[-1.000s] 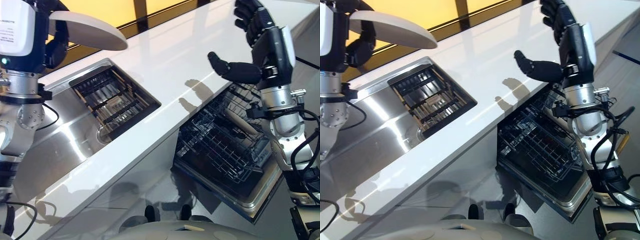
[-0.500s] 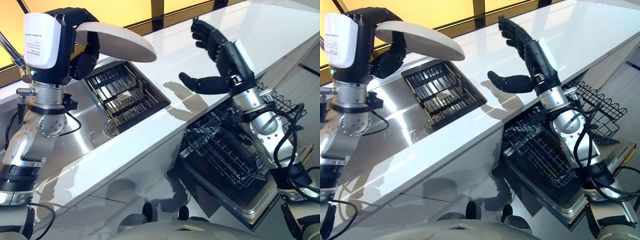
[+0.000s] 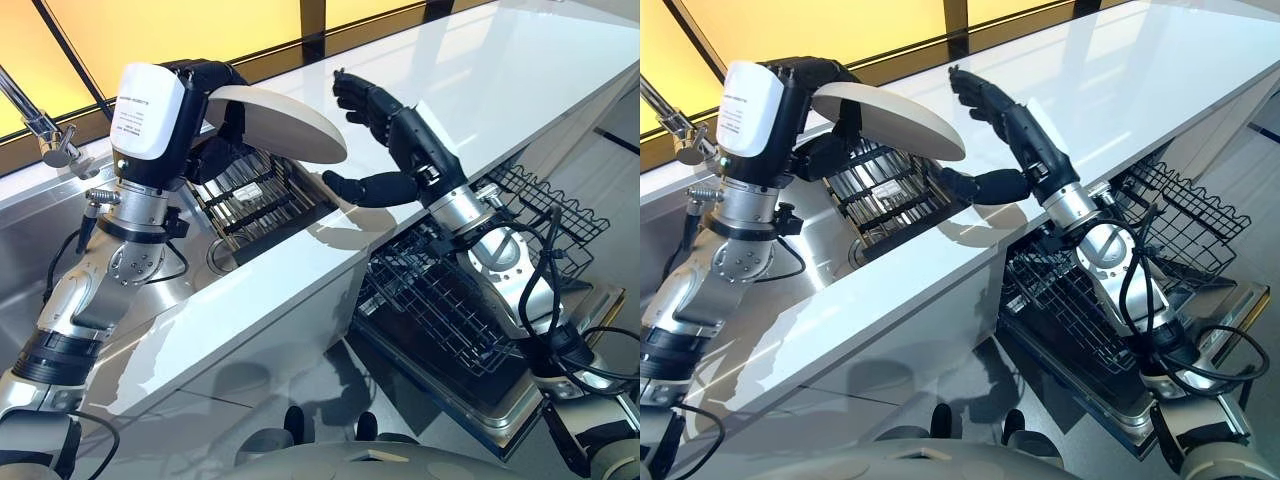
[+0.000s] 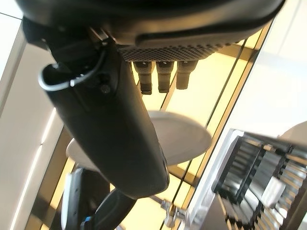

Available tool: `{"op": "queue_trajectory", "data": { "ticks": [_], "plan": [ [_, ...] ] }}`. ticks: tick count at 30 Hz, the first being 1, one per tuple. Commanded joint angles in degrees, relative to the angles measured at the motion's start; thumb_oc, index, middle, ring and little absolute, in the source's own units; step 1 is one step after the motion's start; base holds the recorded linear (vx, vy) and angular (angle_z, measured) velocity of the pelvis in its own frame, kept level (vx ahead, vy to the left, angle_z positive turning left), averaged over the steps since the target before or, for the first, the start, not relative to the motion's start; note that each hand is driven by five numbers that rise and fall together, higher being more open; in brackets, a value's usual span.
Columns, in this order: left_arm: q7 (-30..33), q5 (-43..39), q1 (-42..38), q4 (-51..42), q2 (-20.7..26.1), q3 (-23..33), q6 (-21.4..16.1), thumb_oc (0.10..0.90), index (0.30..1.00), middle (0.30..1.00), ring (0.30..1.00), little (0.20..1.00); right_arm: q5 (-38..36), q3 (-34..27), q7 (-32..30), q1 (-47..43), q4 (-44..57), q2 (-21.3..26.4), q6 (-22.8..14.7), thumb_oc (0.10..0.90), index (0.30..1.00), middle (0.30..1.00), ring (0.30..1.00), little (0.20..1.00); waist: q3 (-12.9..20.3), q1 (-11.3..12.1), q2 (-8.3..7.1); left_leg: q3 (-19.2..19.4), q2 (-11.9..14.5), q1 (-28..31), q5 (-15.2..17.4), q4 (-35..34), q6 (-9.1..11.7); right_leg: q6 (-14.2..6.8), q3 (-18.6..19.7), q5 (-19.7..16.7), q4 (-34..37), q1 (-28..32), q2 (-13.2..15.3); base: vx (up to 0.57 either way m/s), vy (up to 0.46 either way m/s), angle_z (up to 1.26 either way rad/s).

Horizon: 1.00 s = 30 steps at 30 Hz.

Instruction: Pick up plates and place into dishwasher.

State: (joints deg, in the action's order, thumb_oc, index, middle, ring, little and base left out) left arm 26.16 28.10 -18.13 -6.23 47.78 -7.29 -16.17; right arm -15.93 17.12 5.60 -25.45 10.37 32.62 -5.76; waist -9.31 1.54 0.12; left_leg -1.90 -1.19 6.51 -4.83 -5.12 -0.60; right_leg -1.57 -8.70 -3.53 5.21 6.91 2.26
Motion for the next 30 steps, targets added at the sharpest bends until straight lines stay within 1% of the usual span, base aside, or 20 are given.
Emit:
{"op": "queue_trajectory", "data": {
  "ticks": [1,8,11,12,13,14,15,18,21,24,29,30],
  "plan": [
    [1.8,-3.7,-8.4,-0.7,-0.7,0.5,-0.7,0.1,0.3,0.3,0.3,0.2,-4.1,-0.7,-0.3,-9.3,2.9,-2.0,-3.4,0.8,0.9,0.9,0.9,0.9,5.8,-0.2,-0.73,2.8,-3.1,2.0,6.7,0.1,-0.8,-0.8,-1.3,5.6,-2.8,1.4,-3.2,0.0,0.0,0.0],
    [0.8,-3.1,-9.3,-0.9,-1.6,-1.2,-0.8,0.1,0.3,0.3,0.3,0.2,-7.3,1.1,1.9,-10.2,3.2,-3.7,-0.6,0.8,0.9,0.9,0.9,0.9,5.8,-0.1,-0.74,2.6,-3.1,2.0,6.8,0.1,-0.9,-0.7,-1.4,5.7,-2.8,1.6,-3.2,0.0,0.0,0.0],
    [0.3,-3.5,-9.5,-0.9,-1.9,-1.8,-0.8,0.1,0.3,0.3,0.3,0.2,-6.8,1.5,1.3,-10.3,3.1,-4.4,-1.0,0.8,0.9,0.9,0.9,0.9,5.8,0.0,-0.74,2.6,-3.1,2.0,6.7,0.1,-0.9,-0.7,-1.4,5.7,-2.8,1.7,-3.2,0.0,0.0,0.0],
    [0.1,-3.7,-9.6,-1.0,-2.0,-2.0,-0.8,0.1,0.3,0.3,0.3,0.2,-6.7,1.6,0.9,-10.2,3.1,-4.6,-1.3,0.545,0.681,0.681,0.681,0.645,5.8,0.1,-0.72,2.6,-3.1,2.0,6.7,0.1,-1.0,-0.7,-1.5,5.7,-2.8,1.7,-3.2,0.0,0.0,0.0],
    [-0.3,-3.9,-9.6,-1.0,-2.1,-2.1,-1.0,0.1,0.3,0.3,0.3,0.2,-6.8,1.5,0.6,-10.2,3.1,-4.8,-1.3,0.226,0.408,0.408,0.408,0.326,5.8,0.1,-0.7,2.5,-3.1,2.1,6.8,0.1,-1.0,-0.7,-1.5,5.7,-2.8,1.7,-3.2,0.0,0.0,0.0],
    [-0.3,-3.9,-9.5,-0.9,-2.3,-2.3,-1.1,0.1,0.3,0.3,0.3,0.2,-6.6,1.4,0.3,-10.1,3.2,-5.0,-1.1,0.122,0.319,0.319,0.319,0.222,5.8,0.1,-0.69,2.5,-3.1,2.1,6.8,0.1,-1.0,-0.7,-1.5,5.7,-2.8,1.7,-3.2,0.0,0.0,0.0],
    [-0.5,-3.8,-9.4,-1.0,-2.5,-2.5,-1.4,0.1,0.3,0.3,0.3,0.2,-6.1,1.3,0.2,-10.0,3.3,-5.2,-1.0,0.1,0.3,0.3,0.3,0.2,5.8,0.1,-0.7,2.5,-3.2,2.1,6.8,0.1,-1.0,-0.7,-1.5,5.7,-2.7,1.7,-3.2,0.0,0.0,0.0],
    [0.0,-2.9,-9.0,-1.4,-2.8,-2.4,-2.1,0.1,0.3,0.3,0.3,0.2,-5.4,1.1,0.3,-9.7,3.5,-5.1,-0.7,0.1,0.3,0.3,0.3,0.2,5.7,0.0,-0.65,2.5,-3.2,2.1,6.8,0.1,-1.1,-0.6,-1.3,5.7,-2.8,1.6,-3.2,0.0,0.0,0.0],
    [2.6,-1.0,-9.0,-1.7,-2.8,-2.1,-3.7,0.1,0.3,0.3,0.3,0.2,-5.0,0.9,0.2,-9.3,3.0,-4.6,-0.5,0.1,0.3,0.3,0.3,0.2,5.8,-0.1,-0.65,2.3,-3.2,2.1,6.8,0.1,-1.1,-0.6,-1.0,5.8,-2.9,1.6,-3.3,0.0,0.0,0.0],
    [3.2,-0.7,-9.1,-2.3,-2.7,-1.6,-4.2,0.1,0.3,0.3,0.3,0.2,-5.1,0.7,-0.5,-8.9,2.6,-4.4,-0.6,0.1,0.3,0.3,0.3,0.2,5.9,-0.1,-0.64,2.0,-3.2,2.0,6.8,0.1,-1.1,-0.5,-0.8,5.9,-3.0,1.6,-3.4,0.01,-0.007,0.05],
    [2.7,-0.9,-9.1,-3.0,-2.6,-1.7,-3.5,0.1,0.3,0.3,0.3,0.2,-4.9,0.2,-1.6,-8.4,2.8,-4.2,-0.4,0.1,0.3,0.3,0.3,0.2,5.8,-0.1,-0.57,1.6,-3.3,1.9,6.8,0.1,-1.1,-0.5,-1.0,6.0,-3.1,1.6,-3.3,0.0,-0.011,0.06],
    [2.6,-1.2,-9.0,-3.1,-2.5,-1.7,-3.4,0.147,0.34,0.34,0.34,0.247,-5.4,0.1,-1.8,-8.3,2.7,-4.1,-0.3,0.1,0.3,0.3,0.3,0.2,5.7,0.0,-0.54,1.5,-3.3,2.0,6.8,0.1,-1.1,-0.5,-1.1,6.0,-3.2,1.6,-3.3,0.0,-0.009,0.06]
  ]
}}
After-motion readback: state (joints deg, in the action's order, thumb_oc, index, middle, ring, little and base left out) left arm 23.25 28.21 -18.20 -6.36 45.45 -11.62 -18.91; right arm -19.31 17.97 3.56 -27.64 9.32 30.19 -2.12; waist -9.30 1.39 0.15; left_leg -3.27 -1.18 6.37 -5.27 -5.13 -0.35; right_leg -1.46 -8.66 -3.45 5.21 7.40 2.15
